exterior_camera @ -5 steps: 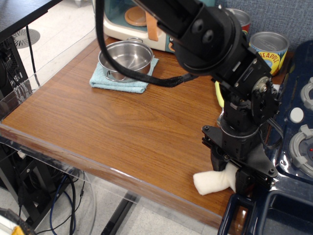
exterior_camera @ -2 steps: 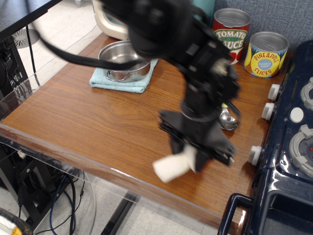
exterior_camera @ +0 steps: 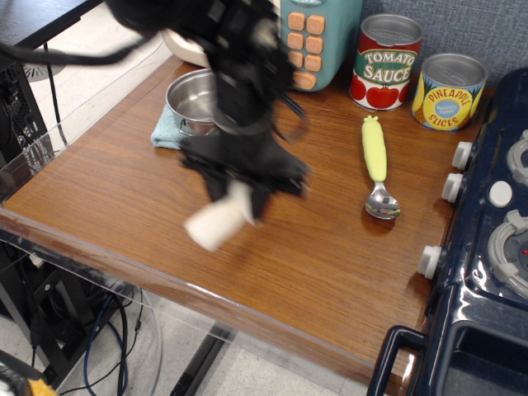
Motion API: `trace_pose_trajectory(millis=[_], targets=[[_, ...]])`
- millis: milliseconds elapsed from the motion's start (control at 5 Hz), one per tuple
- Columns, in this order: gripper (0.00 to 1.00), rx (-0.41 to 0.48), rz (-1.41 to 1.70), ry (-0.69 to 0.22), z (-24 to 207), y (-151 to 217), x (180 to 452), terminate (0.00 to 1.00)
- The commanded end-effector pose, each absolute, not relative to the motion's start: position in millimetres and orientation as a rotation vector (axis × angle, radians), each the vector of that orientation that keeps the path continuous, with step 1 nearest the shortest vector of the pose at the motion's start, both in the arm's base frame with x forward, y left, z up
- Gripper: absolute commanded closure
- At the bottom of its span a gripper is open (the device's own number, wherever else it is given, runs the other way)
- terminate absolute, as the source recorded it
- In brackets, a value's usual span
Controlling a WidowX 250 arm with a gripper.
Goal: Move the mushroom to the front left corner of the table
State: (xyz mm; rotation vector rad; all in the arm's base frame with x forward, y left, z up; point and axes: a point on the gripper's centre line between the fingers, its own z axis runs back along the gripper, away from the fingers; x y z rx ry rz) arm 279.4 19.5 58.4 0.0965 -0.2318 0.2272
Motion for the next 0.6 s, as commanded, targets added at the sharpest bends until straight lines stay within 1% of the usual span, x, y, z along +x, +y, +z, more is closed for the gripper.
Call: trace_pose_trajectory(millis=[0, 200, 400], targets=[[1.0, 0.098, 0.448, -0.233, 67, 100, 277, 0.0], [1.0, 0.128, 0.498, -0.21, 63, 128, 284, 0.0], [1.0, 0.137, 0.545, -0.193, 59, 151, 285, 0.0]])
